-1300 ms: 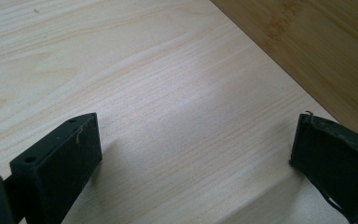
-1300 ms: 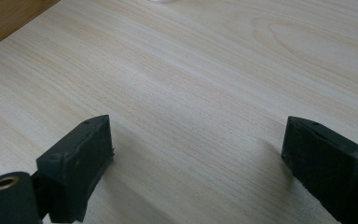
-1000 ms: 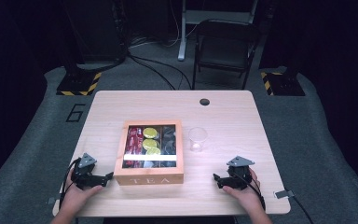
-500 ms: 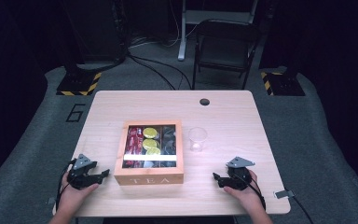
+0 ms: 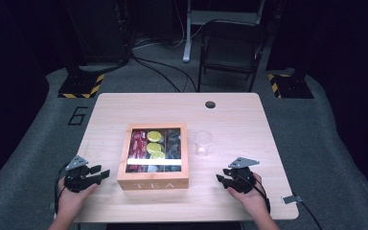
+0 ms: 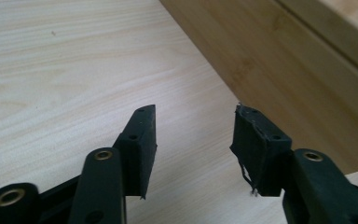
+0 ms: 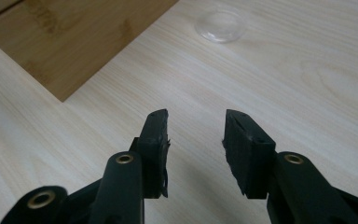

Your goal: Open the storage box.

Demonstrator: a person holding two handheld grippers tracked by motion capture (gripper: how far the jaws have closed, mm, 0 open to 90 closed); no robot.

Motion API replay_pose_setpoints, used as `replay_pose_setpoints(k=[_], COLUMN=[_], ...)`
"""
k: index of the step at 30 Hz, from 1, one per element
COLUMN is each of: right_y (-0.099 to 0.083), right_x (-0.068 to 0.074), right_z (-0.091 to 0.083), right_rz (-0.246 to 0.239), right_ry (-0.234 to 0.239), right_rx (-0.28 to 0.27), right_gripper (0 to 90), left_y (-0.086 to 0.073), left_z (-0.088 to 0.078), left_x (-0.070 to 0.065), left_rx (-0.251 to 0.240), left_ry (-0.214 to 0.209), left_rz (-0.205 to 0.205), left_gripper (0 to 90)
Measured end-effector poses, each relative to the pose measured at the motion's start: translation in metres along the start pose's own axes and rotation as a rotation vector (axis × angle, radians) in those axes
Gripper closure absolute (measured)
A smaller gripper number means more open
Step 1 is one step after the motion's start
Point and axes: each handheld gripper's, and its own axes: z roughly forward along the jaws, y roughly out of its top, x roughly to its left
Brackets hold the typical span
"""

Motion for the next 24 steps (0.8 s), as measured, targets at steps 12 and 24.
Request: replay_pose_setpoints(k=[12, 24], right_y=[0.037, 0.050], right_x=[0.015, 0.040], right_z=[0.000, -0.008], right_rz=[-0.030, -0.038], right_ry=[0.043, 0.087], right_rx=[-0.025, -0.087], right_gripper=[59.6, 62.0], left_y=[0.046, 0.036], left_z=[-0.023, -0.024], left_x=[-0.023, -0.035], left_rx=[-0.034, -0.062], left_ry=[0.038, -0.053], left_rz=[0.058, 0.050], left_gripper=[49.1, 49.2])
